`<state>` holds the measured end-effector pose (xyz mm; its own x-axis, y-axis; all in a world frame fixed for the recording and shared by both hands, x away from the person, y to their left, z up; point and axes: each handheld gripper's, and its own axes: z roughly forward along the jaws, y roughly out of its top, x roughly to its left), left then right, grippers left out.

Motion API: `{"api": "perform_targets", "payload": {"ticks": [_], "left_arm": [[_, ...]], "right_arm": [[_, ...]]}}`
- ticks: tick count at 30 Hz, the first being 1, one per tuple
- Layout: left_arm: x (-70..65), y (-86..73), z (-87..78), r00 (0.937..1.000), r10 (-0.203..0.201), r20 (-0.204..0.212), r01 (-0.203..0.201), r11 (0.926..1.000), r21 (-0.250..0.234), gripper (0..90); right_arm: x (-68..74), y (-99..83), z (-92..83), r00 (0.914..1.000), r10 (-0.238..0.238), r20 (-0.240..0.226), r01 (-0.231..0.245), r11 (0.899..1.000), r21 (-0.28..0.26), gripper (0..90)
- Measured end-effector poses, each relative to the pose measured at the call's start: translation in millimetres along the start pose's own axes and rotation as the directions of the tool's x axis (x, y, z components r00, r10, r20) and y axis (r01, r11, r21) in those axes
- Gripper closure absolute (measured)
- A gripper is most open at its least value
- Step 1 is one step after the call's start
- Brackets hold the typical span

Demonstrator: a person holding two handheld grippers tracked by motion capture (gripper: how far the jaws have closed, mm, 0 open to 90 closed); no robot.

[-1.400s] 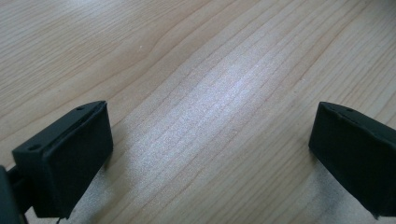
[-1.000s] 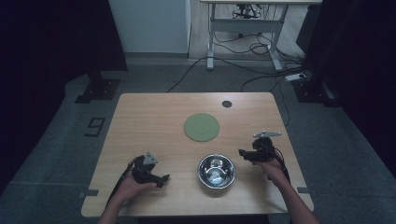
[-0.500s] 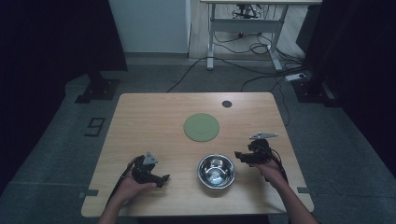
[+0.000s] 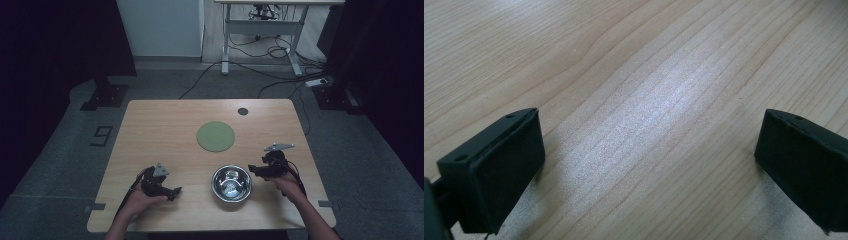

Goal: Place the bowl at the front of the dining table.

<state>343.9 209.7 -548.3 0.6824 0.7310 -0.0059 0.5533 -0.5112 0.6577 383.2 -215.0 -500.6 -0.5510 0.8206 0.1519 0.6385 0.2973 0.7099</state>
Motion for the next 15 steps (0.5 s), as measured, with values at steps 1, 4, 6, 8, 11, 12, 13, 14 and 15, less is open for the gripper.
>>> {"api": "perform_targets", "payload": {"ticks": [1, 4, 6, 8, 11, 12, 13, 14, 15], "left_arm": [[0.0, 0.0, 0.0, 1.0, 0.0, 0.0, 0.0, 1.0, 0.0, 0.0], [0.0, 0.0, 0.0, 1.0, 0.0, 0.0, 0.0, 1.0, 0.0, 0.0], [0.0, 0.0, 0.0, 1.0, 0.0, 0.0, 0.0, 1.0, 0.0, 0.0], [0.0, 0.0, 0.0, 1.0, 0.0, 0.0, 0.0, 1.0, 0.0, 0.0], [0.0, 0.0, 0.0, 1.0, 0.0, 0.0, 0.0, 1.0, 0.0, 0.0], [0.0, 0.0, 0.0, 1.0, 0.0, 0.0, 0.0, 1.0, 0.0, 0.0], [0.0, 0.0, 0.0, 1.0, 0.0, 0.0, 0.0, 1.0, 0.0, 0.0], [0.0, 0.0, 0.0, 1.0, 0.0, 0.0, 0.0, 1.0, 0.0, 0.0], [0.0, 0.0, 0.0, 1.0, 0.0, 0.0, 0.0, 1.0, 0.0, 0.0]], "right_arm": [[1.9, 0.0, 0.5, 1.0, -0.007, -0.006, 0.007, 1.0, 0.004, 25.9], [3.9, -0.3, 1.3, 0.9999, -0.013, -0.011, 0.013, 1.0, 0.009, 25.9], [6.5, -0.4, 1.9, 0.9997, -0.019, -0.016, 0.019, 1.0, 0.012, 25.9], [7.3, -0.4, 2.0, 0.9996, -0.02, -0.017, 0.02, 1.0, 0.012, 25.9], [9.3, -0.7, 2.9, 0.9994, -0.029, -0.021, 0.03, 0.999, 0.016, 25.9], [9.9, -0.9, 3.5, 0.9993, -0.031, -0.022, 0.031, 0.999, 0.017, 25.9], [10.5, -1.0, 3.8, 0.9992, -0.032, -0.025, 0.032, 0.999, 0.019, 25.9], [10.8, -1.0, 4.0, 0.9991, -0.034, -0.026, 0.035, 0.999, 0.022, 25.9], [11.5, -1.2, 4.3, 0.9989, -0.037, -0.029, 0.037, 0.999, 0.025, 25.9]]}}
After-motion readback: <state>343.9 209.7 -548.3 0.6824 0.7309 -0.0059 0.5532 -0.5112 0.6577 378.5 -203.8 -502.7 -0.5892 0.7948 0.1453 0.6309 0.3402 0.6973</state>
